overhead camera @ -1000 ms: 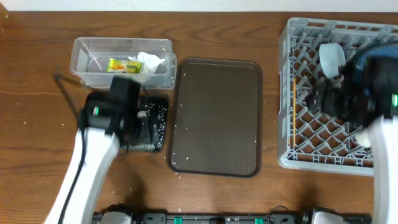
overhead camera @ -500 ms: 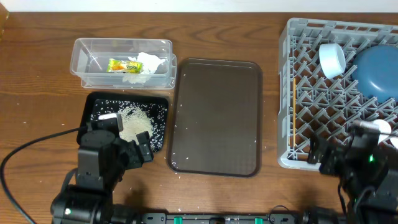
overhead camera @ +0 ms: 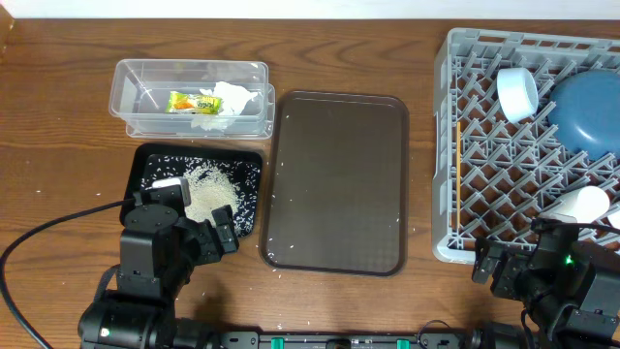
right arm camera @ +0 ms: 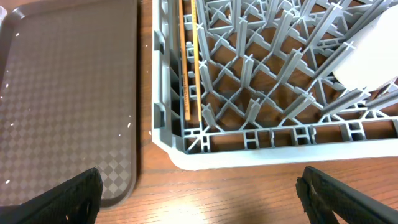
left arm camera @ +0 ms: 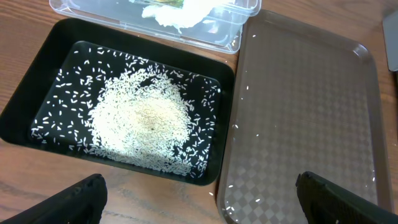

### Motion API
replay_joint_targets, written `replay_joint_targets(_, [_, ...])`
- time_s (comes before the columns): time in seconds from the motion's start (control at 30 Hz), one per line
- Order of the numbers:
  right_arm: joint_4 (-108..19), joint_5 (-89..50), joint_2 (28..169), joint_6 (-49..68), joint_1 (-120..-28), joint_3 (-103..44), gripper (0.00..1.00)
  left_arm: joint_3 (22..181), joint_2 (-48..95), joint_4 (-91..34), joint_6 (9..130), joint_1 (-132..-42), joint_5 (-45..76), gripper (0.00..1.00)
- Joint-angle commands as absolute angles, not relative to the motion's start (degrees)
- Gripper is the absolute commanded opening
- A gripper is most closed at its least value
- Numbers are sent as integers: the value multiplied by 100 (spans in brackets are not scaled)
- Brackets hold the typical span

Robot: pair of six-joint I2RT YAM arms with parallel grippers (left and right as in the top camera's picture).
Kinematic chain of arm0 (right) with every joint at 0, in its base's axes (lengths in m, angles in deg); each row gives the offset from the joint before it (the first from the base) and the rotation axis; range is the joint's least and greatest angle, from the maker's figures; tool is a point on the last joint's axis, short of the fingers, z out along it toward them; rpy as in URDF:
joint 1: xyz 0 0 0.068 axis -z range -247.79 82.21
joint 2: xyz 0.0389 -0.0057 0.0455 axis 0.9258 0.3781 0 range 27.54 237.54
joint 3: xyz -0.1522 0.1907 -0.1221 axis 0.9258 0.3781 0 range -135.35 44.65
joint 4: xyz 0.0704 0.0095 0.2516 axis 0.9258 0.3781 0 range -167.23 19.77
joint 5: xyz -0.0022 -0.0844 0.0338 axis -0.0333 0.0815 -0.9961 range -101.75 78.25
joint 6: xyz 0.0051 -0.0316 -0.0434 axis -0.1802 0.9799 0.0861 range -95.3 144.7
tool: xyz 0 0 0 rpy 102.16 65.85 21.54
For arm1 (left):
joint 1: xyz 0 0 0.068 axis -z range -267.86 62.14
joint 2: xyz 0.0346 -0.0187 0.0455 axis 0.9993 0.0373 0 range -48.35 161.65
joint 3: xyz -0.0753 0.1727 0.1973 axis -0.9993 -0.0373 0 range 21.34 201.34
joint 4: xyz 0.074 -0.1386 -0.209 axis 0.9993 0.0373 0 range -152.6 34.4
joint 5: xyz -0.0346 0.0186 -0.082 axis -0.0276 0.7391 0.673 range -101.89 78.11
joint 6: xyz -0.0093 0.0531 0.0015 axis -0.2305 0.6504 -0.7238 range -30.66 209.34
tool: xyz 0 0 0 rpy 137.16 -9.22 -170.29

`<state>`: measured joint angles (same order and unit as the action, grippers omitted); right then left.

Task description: Sort waste into correct bins and load items into the dishwasher rack

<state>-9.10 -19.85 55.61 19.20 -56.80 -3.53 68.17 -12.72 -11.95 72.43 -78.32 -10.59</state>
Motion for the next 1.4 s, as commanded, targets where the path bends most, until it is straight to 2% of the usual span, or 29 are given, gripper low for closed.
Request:
replay_joint_targets(0.0, [-907, -1974, 5550, 1896, -5735, -332, 99, 6769, -1250, -1215, 7186, -7815, -1090, 100])
replay_joint_targets(1.07, [-907, -1974, 5185, 1896, -5752, -327, 99, 6769, -1250, -1215, 7186, -7815, -1092, 100])
replay_joint_targets(1.37, [-1052, -1537, 4764, 2079, -6152, -275, 99, 6769, -1250, -1215, 7186, -7815, -1090, 100])
